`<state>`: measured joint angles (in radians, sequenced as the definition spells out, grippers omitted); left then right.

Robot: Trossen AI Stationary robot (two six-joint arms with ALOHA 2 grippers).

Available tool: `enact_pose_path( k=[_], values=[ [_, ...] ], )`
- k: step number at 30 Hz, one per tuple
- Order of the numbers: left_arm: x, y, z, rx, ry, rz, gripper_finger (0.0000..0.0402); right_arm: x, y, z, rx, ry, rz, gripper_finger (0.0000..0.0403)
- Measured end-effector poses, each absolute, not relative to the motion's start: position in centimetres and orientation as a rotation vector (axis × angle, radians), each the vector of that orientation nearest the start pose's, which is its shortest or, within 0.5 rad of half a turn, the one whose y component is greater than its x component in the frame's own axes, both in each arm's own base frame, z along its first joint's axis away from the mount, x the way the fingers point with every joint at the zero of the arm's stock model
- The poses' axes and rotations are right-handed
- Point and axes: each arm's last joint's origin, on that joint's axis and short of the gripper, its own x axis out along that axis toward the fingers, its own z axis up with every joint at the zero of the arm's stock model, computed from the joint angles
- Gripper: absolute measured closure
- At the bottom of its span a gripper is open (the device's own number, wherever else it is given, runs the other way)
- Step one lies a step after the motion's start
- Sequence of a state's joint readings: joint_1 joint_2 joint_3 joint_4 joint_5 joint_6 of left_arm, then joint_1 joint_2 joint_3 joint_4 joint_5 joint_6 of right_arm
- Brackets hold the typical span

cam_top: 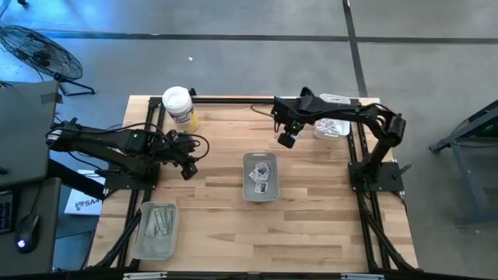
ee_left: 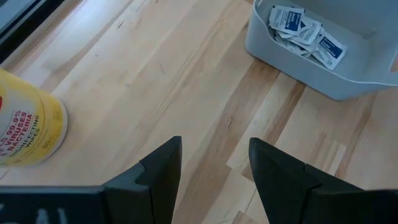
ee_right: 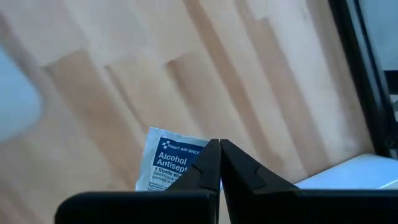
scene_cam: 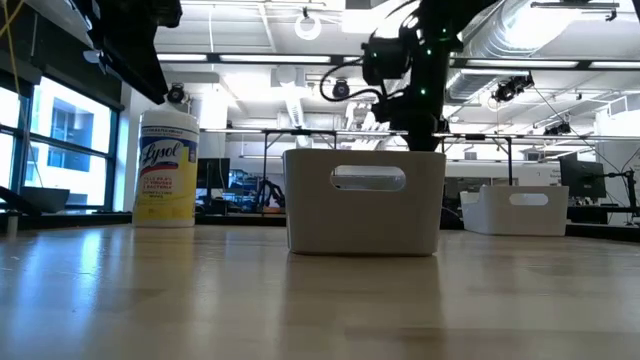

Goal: Pick & Place First Aid Supplies
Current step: Put the blue pad into the middle gray bin

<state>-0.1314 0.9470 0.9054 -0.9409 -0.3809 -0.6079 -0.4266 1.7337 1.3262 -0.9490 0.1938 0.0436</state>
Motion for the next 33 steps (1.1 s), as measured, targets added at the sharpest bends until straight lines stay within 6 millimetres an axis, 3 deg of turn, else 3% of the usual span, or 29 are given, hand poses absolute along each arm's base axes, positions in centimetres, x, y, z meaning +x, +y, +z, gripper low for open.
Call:
enact_pose_path(
  k=[8, 16, 22, 33],
  values=[
    [16.6, -1.1, 28.9, -0.309, 0.842, 0.504, 0.0218, 32.0, -8.2, 23.5, 0.158, 1.336, -0.495, 0.0403],
    [16.6, -1.1, 28.9, -0.309, 0.841, 0.504, 0.0218, 34.3, -1.9, 26.8, 0.026, 1.196, -0.399, 0.0403],
    [16.6, -1.1, 28.9, -0.311, 0.844, 0.500, 0.0218, 35.5, 0.9, 28.0, -0.040, 1.061, -0.329, 0.0403],
    [16.6, -1.1, 28.9, -0.312, 0.844, 0.500, 0.0218, 36.6, 4.1, 28.6, -0.087, 0.919, -0.221, 0.0403]
  ],
)
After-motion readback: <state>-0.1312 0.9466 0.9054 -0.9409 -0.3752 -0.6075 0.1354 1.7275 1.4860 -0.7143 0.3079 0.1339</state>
